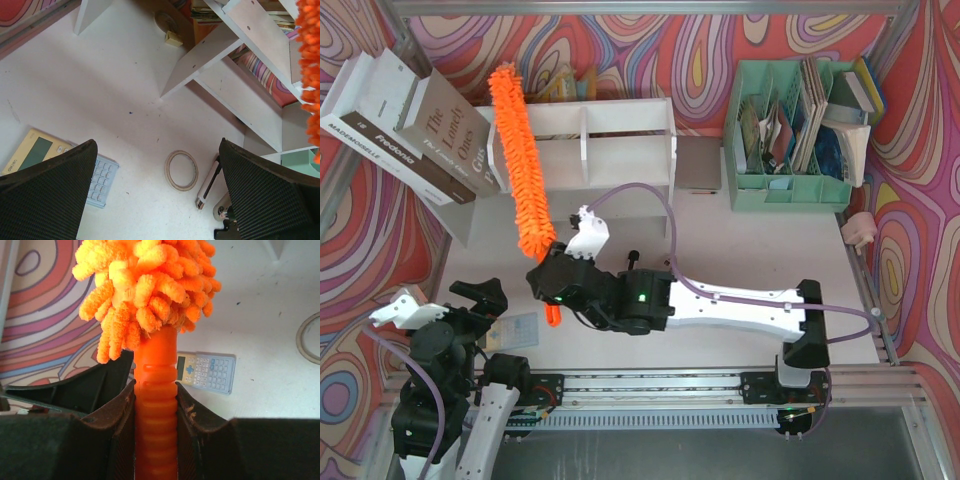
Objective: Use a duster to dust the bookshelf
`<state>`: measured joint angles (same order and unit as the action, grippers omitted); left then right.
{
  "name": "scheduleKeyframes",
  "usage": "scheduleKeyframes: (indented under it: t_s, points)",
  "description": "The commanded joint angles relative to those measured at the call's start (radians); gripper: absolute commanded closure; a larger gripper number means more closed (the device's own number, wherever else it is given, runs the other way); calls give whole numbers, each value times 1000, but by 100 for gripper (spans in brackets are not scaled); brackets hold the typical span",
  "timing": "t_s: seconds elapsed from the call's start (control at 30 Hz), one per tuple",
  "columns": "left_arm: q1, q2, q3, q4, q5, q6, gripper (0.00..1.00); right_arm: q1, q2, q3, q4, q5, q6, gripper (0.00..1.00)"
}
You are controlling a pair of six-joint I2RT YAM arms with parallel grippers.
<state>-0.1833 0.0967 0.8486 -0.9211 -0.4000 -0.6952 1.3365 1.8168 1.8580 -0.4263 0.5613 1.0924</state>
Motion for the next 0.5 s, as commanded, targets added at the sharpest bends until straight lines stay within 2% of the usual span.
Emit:
scheduleKeyframes:
  t_s: [0.0,0.33,0.47]
  points:
    - [4,8,-10,21,8,16,2,5,-130,-45,33,140,42,100]
    - [4,12,-10,19,7,17,2,5,-273,-172,-6,271,83,100]
    - [4,12,-10,18,6,15,2,5,-311,-194,40,273,42,100]
